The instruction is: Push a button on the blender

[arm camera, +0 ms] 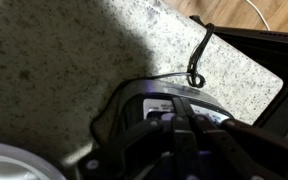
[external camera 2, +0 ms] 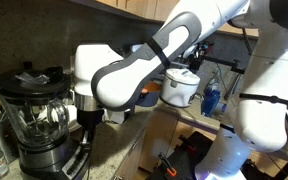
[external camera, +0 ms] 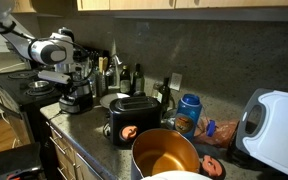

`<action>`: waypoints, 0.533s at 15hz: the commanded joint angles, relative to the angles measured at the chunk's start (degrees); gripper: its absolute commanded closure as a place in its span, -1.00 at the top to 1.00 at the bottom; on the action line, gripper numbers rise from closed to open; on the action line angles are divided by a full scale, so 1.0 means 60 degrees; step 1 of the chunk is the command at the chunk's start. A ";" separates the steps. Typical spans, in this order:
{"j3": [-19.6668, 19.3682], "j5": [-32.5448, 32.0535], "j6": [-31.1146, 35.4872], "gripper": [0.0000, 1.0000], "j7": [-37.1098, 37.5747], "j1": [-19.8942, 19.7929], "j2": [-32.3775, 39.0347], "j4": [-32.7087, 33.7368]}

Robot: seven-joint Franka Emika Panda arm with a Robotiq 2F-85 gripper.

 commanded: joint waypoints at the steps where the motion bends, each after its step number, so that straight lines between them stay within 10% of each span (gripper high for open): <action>1: 0.0012 0.0056 0.0213 -0.97 -0.0115 -0.0037 0.0007 -0.0024; 8: 0.0023 0.0046 0.0308 -0.97 -0.0033 -0.0029 0.0207 -0.0055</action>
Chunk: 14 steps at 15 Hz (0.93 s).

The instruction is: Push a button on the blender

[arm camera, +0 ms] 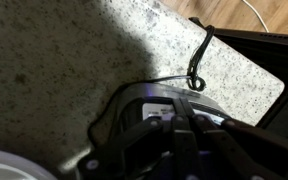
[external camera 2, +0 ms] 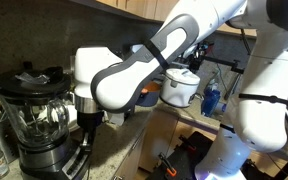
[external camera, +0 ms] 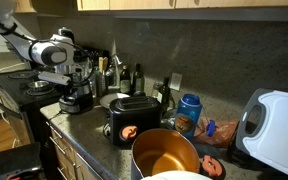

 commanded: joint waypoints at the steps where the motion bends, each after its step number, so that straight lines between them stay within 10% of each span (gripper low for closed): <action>1: 0.0027 0.0045 0.0318 -0.97 -0.0014 -0.0026 0.0077 -0.0053; 14: 0.0028 -0.0111 0.0813 -0.97 0.0258 0.0031 0.0363 -0.0009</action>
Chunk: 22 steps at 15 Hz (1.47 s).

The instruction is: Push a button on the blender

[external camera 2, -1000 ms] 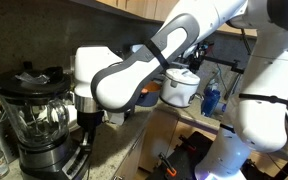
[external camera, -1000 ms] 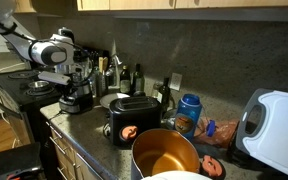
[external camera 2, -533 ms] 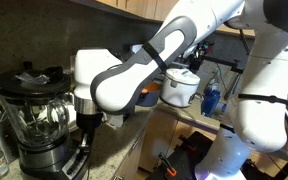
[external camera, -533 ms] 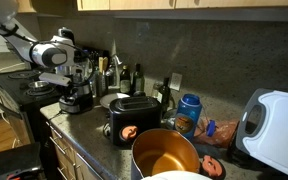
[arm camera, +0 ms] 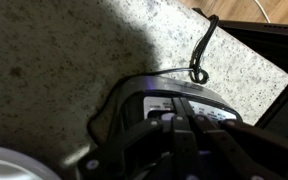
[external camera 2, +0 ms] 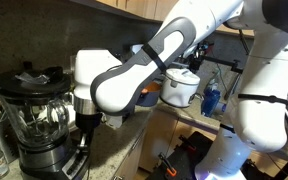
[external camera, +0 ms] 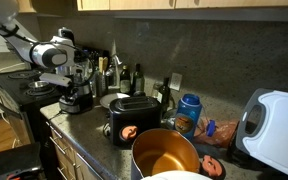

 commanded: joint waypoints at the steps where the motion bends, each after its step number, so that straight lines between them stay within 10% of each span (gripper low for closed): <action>1: 0.0027 -0.0116 0.0340 -0.97 0.0232 0.0031 0.0171 -0.0007; 22: 0.0020 -0.0738 0.1475 -0.97 0.1355 0.0257 0.0173 -0.0475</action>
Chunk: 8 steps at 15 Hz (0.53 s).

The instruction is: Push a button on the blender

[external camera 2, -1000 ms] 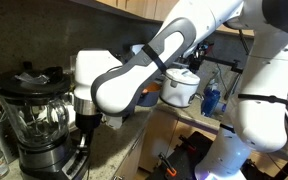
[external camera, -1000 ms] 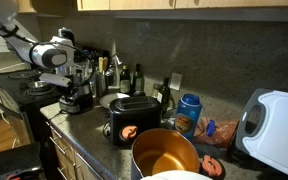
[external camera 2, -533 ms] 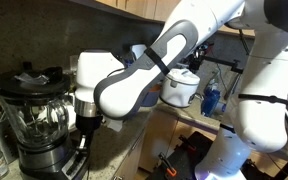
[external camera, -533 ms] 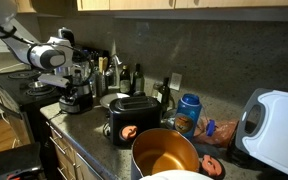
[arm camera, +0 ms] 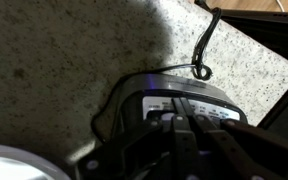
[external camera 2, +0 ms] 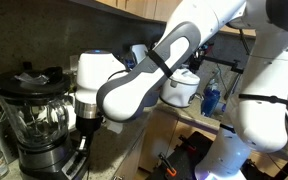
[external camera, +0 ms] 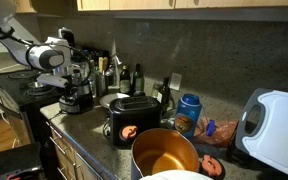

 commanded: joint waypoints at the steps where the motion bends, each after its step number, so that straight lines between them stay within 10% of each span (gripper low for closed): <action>1: 0.0016 -0.0242 0.0721 -0.97 0.0411 0.0093 0.0259 -0.0104; 8: 0.0099 0.0244 0.0453 -0.97 0.0081 -0.0005 -0.0013 -0.0134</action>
